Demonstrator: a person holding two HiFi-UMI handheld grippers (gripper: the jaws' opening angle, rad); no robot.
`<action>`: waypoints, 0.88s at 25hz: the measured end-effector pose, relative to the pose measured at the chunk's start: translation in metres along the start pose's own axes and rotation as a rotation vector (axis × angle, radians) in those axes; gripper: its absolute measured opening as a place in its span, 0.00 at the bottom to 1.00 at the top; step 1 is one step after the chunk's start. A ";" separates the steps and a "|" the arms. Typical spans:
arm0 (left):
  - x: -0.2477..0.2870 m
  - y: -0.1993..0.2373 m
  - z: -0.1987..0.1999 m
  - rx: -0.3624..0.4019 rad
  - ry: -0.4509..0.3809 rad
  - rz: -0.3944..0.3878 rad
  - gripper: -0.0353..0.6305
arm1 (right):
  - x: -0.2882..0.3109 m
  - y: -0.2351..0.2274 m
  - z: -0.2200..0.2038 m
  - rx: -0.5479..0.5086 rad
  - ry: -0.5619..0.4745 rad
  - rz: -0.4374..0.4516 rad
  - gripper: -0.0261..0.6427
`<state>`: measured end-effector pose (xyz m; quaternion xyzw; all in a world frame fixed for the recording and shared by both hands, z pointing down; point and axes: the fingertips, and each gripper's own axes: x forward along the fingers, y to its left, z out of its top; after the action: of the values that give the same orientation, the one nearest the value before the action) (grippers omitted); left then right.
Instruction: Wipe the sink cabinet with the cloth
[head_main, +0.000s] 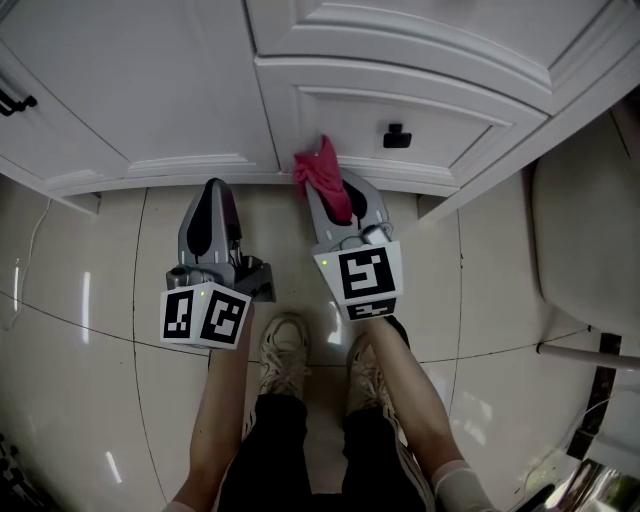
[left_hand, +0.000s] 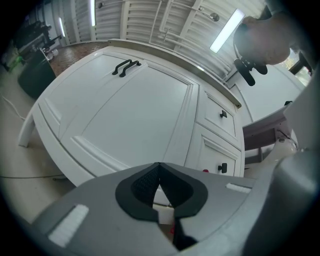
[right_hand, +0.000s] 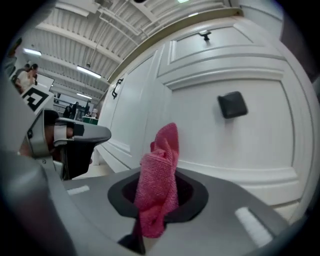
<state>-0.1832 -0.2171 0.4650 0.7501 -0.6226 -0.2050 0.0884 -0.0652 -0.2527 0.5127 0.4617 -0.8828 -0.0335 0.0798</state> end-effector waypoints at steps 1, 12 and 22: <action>0.001 -0.004 -0.001 0.001 0.001 -0.011 0.07 | -0.007 -0.012 -0.004 0.017 0.002 -0.035 0.13; 0.010 -0.039 -0.020 0.028 0.052 -0.091 0.07 | -0.114 -0.172 -0.066 0.178 0.057 -0.452 0.13; 0.016 -0.072 0.003 0.076 0.043 -0.123 0.07 | -0.144 -0.177 -0.046 0.292 0.026 -0.444 0.13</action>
<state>-0.1178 -0.2174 0.4318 0.7939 -0.5807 -0.1700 0.0605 0.1670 -0.2355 0.5188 0.6509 -0.7544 0.0833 0.0143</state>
